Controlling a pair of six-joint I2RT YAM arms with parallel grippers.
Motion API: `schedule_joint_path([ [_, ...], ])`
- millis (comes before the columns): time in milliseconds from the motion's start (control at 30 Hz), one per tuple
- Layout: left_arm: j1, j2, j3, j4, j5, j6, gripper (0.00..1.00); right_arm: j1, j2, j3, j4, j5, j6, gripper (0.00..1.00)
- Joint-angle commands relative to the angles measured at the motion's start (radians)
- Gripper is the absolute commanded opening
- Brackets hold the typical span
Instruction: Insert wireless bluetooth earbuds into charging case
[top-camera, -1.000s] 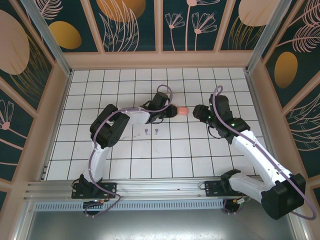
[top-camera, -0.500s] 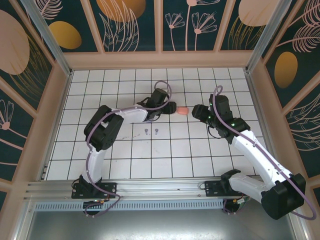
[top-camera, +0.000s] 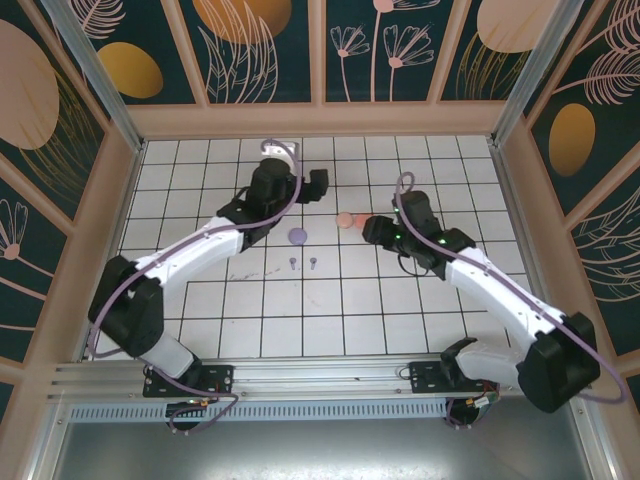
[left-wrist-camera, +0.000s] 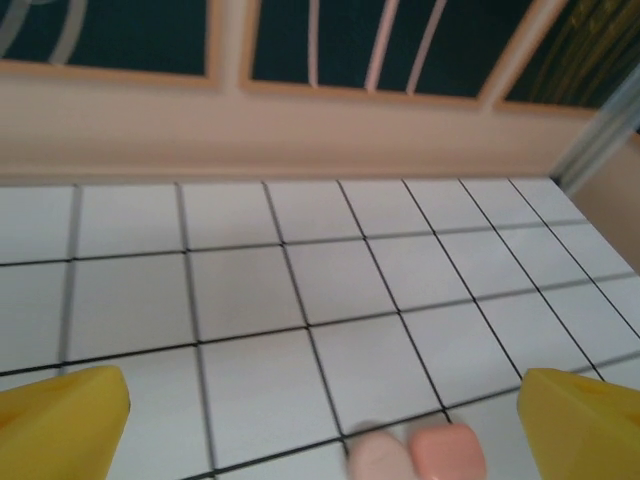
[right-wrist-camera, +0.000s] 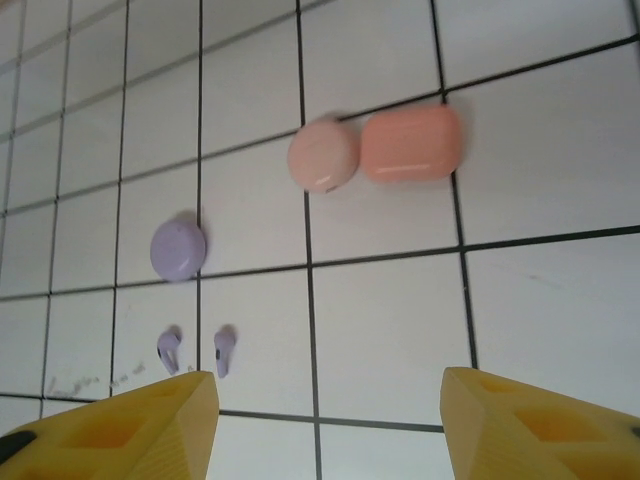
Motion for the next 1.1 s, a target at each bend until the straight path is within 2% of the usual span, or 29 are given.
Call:
schedule_joint_path([
  [0, 0.034, -0.079, -0.075, 0.053, -0.086, 0.036, 0.99, 0.051, 0.077, 0.072, 0.021, 0.032, -0.01, 0.61],
  [200, 0.086, -0.22, -0.228, 0.134, -0.192, 0.032, 0.99, 0.125, 0.262, 0.193, 0.005, 0.051, -0.012, 0.62],
  [500, 0.173, -0.292, -0.335, 0.165, -0.19, -0.059, 0.99, 0.222, 0.577, 0.467, -0.108, 0.104, -0.005, 0.64],
  [667, 0.213, -0.296, -0.345, 0.114, -0.214, -0.172, 0.99, 0.27, 0.763, 0.662, -0.22, 0.16, 0.032, 0.66],
  [833, 0.248, -0.334, -0.381, 0.103, -0.268, -0.26, 0.99, 0.297, 0.887, 0.795, -0.292, 0.21, 0.062, 0.66],
  [1067, 0.295, -0.383, -0.403, 0.087, -0.251, -0.291, 0.99, 0.321, 1.009, 0.924, -0.355, 0.242, 0.087, 0.66],
])
